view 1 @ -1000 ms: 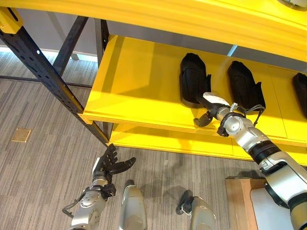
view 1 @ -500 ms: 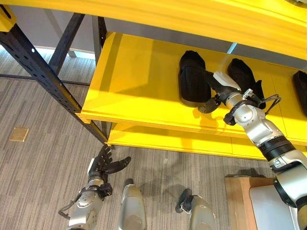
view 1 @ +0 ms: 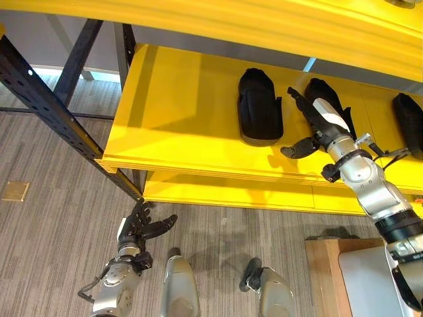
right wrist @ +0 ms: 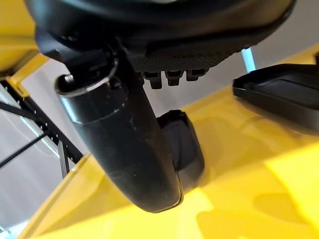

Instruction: Move parts from the plastic box to the shelf.

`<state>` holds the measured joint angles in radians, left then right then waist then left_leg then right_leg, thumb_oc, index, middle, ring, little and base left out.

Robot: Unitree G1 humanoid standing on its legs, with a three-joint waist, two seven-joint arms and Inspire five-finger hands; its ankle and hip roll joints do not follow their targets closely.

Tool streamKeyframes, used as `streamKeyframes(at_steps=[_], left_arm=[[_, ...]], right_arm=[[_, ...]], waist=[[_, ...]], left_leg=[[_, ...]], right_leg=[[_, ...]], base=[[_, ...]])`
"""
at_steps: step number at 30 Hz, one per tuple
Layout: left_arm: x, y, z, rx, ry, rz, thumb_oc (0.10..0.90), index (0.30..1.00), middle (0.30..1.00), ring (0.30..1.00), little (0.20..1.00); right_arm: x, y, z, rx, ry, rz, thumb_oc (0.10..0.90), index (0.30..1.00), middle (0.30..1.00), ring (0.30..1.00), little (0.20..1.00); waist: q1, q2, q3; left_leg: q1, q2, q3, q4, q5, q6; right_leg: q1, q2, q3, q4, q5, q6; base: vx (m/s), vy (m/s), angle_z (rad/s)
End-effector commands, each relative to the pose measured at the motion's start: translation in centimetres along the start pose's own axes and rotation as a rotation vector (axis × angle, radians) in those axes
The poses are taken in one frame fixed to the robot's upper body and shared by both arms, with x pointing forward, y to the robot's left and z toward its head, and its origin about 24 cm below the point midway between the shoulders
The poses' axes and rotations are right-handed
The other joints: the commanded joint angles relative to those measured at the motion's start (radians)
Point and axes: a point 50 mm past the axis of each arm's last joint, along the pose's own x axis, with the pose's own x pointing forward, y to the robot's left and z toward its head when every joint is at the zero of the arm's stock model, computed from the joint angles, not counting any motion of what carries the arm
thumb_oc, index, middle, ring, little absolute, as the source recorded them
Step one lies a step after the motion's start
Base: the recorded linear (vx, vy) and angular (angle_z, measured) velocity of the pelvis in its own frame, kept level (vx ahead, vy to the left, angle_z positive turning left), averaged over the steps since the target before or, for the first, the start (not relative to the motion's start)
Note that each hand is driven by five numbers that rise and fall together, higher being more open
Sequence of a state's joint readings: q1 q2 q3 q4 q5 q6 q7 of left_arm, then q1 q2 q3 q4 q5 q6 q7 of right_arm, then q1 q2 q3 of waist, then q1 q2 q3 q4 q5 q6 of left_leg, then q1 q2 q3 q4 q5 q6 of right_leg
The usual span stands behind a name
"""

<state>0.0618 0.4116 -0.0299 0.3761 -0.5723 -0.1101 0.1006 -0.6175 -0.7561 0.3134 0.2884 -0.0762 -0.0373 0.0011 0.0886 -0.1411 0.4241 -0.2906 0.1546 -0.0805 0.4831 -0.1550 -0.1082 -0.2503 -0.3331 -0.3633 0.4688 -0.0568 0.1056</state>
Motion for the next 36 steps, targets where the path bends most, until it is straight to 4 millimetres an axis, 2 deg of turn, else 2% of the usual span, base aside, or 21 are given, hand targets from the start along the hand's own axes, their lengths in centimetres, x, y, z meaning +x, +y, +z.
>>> streamKeyframes(at_steps=[1, 7, 13, 14, 16, 20, 22, 26, 30, 31, 33, 36], left_arm=[[-0.3, 0.2, 2.5, 0.044, -0.148, -0.025, 0.900, 1.000, 1.000, 1.000, 1.000], [-0.8, 0.7, 1.8, 0.044, -0.132, 0.000, 0.900, 1.000, 1.000, 1.000, 1.000], [-1.5, 1.3, 0.6, 0.050, -0.102, 0.021, 0.900, 1.000, 1.000, 1.000, 1.000], [-1.5, 1.3, 0.5, 0.050, -0.102, 0.020, 0.900, 1.000, 1.000, 1.000, 1.000], [-2.0, 1.6, -0.3, 0.048, -0.079, 0.029, 0.900, 1.000, 1.000, 1.000, 1.000], [-2.6, 1.4, -1.1, 0.038, -0.062, 0.021, 0.900, 1.000, 1.000, 1.000, 1.000], [-2.8, 1.1, -1.4, 0.027, -0.057, 0.016, 0.900, 1.000, 1.000, 1.000, 1.000], [-2.8, 0.4, -1.8, 0.009, -0.051, 0.003, 0.900, 1.000, 1.000, 1.000, 1.000], [-2.6, -0.5, -2.0, -0.004, -0.049, -0.019, 0.900, 1.000, 1.000, 1.000, 1.000], [-2.4, -1.2, -2.1, -0.019, -0.046, -0.037, 0.900, 1.000, 1.000, 1.000, 1.000], [-2.3, -2.0, -2.3, -0.029, -0.041, -0.065, 0.900, 1.000, 1.000, 1.000, 1.000], [-2.2, -3.0, -2.7, -0.062, -0.028, -0.080, 0.900, 1.000, 1.000, 1.000, 1.000]], right_arm=[[-0.7, -3.7, 2.9, 0.164, -0.195, -0.220, 0.900, 1.000, 1.000, 1.000, 1.000], [-4.2, -1.3, 2.7, 0.340, -0.257, -0.232, 0.900, 1.000, 1.000, 1.000, 1.000], [-8.9, 0.7, 0.6, 0.428, -0.188, -0.210, 0.900, 1.000, 1.000, 1.000, 1.000], [-9.0, 0.7, 0.6, 0.428, -0.187, -0.210, 0.900, 1.000, 1.000, 1.000, 1.000], [-10.9, 2.6, -0.6, 0.488, -0.111, -0.163, 0.900, 1.000, 1.000, 1.000, 1.000], [-13.1, 5.2, -1.7, 0.572, -0.021, -0.100, 0.900, 1.000, 1.000, 1.000, 1.000], [-13.7, 6.8, -2.5, 0.637, 0.038, -0.084, 0.900, 1.000, 1.000, 1.000, 1.000], [-14.8, 8.3, -3.2, 0.681, 0.110, -0.076, 0.900, 1.000, 1.000, 1.000, 1.000], [-15.5, 8.6, -3.8, 0.685, 0.153, -0.103, 0.900, 1.000, 1.000, 1.000, 1.000], [-16.0, 8.5, -4.6, 0.698, 0.188, -0.141, 0.900, 1.000, 1.000, 1.000, 1.000], [-16.8, 8.5, -5.0, 0.705, 0.214, -0.160, 0.900, 1.000, 1.000, 1.000, 1.000], [-17.6, 8.8, -5.7, 0.700, 0.258, -0.174, 0.900, 1.000, 1.000, 1.000, 1.000]], waist=[[-0.021, -0.011, -0.096], [-0.062, -0.007, -0.155], [-0.100, -0.003, -0.235], [-0.099, -0.003, -0.235], [-0.118, 0.004, -0.268], [-0.134, 0.019, -0.313], [-0.140, 0.030, -0.330], [-0.154, 0.052, -0.355], [-0.177, 0.081, -0.366], [-0.194, 0.105, -0.365], [-0.211, 0.125, -0.359], [-0.224, 0.143, -0.352]], left_leg=[[0.076, -0.009, 0.023, -0.082, 0.002, 0.059], [0.136, -0.007, 0.071, -0.215, 0.049, 0.065], [0.243, -0.008, 0.132, -0.374, 0.102, 0.064], [0.244, -0.008, 0.132, -0.376, 0.103, 0.064], [0.287, -0.002, 0.159, -0.436, 0.126, 0.058], [0.334, 0.019, 0.190, -0.512, 0.165, 0.041], [0.353, 0.034, 0.206, -0.546, 0.189, 0.028], [0.376, 0.071, 0.221, -0.569, 0.212, 0.009], [0.391, 0.119, 0.229, -0.569, 0.234, -0.011], [0.394, 0.159, 0.233, -0.566, 0.259, -0.028], [0.390, 0.199, 0.237, -0.558, 0.295, -0.045], [0.358, 0.244, 0.227, -0.494, 0.377, -0.060]], right_leg=[[0.063, 0.022, 0.104, -0.029, 0.092, 0.051], [0.120, 0.051, 0.109, -0.204, 0.146, 0.063], [0.198, 0.067, 0.134, -0.367, 0.203, 0.082], [0.199, 0.067, 0.135, -0.368, 0.203, 0.082], [0.222, 0.079, 0.150, -0.415, 0.212, 0.085], [0.242, 0.099, 0.173, -0.471, 0.219, 0.085], [0.252, 0.109, 0.178, -0.491, 0.218, 0.084], [0.265, 0.133, 0.194, -0.494, 0.197, 0.075], [0.267, 0.168, 0.205, -0.463, 0.147, 0.053], [0.265, 0.201, 0.207, -0.428, 0.107, 0.032], [0.265, 0.236, 0.206, -0.407, 0.078, 0.009], [0.282, 0.290, 0.215, -0.441, 0.077, -0.031]], base=[[0.04, 0.022, -0.07], [0.04, 0.030, -0.19], [0.08, 0.041, -0.30], [0.06, 0.019, -0.34], [0.05, 0.013, -0.26], [0.02, -0.016, -0.29], [-0.01, -0.040, -0.19], [0.00, -0.075, -0.22], [-0.01, -0.144, -0.12], [-0.02, -0.265, -0.04], [-0.04, -0.292, 0.05], [-0.05, -0.270, -0.17]])
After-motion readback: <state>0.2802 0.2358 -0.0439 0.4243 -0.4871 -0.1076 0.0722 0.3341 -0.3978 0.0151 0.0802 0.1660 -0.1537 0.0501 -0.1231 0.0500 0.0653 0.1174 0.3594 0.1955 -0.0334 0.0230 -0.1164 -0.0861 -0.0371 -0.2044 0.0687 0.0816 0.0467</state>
